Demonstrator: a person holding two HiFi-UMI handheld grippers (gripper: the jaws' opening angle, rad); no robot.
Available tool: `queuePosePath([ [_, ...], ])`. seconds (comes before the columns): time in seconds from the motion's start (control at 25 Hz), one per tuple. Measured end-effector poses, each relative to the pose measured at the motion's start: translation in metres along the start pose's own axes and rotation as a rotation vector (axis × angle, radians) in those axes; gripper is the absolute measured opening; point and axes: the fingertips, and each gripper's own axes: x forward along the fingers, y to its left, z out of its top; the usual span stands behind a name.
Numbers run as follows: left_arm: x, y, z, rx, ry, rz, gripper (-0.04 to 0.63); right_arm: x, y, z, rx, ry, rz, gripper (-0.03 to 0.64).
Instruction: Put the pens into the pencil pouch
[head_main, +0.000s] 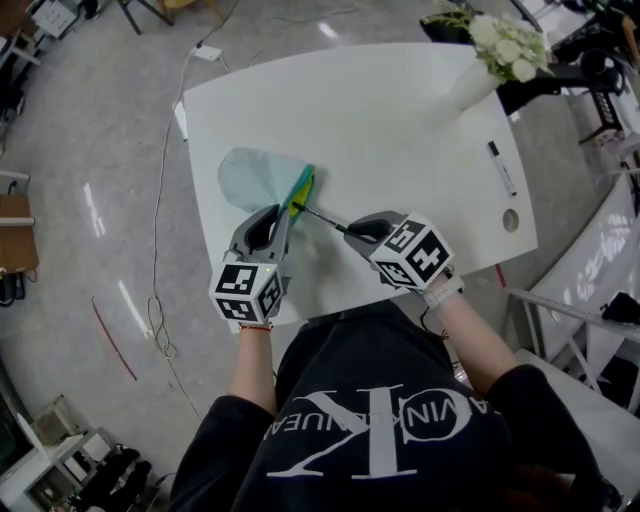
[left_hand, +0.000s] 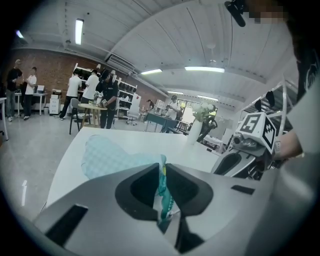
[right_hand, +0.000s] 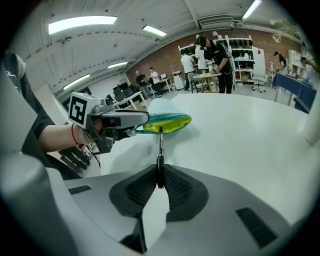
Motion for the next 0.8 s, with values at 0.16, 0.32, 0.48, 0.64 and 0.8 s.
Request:
queuePosePath([
  [0.16, 0.001, -0.01, -0.002, 0.019, 0.005, -0.04, 0.046, 0.002, 0.0, 0.006, -0.016, 0.001, 0.002, 0.058],
  [0.32, 0.002, -0.016, -0.002, 0.03, 0.009, -0.064, 0.046, 0.005, 0.0, 0.014, -0.032, -0.003, 0.007, 0.059],
  [0.48, 0.003, -0.021, -0.005, 0.044, 0.023, -0.081, 0.046, 0.007, 0.001, 0.024, -0.045, -0.009, 0.013, 0.059],
  [0.64, 0.006, -0.026, -0.007, 0.06, 0.026, -0.095, 0.046, 0.012, 0.001, 0.032, -0.061, -0.01, 0.017, 0.059],
  [0.8, 0.006, -0.031, -0.006, 0.052, 0.028, -0.109, 0.046, 0.015, 0.001, 0.037, -0.064, -0.009, 0.023, 0.058],
])
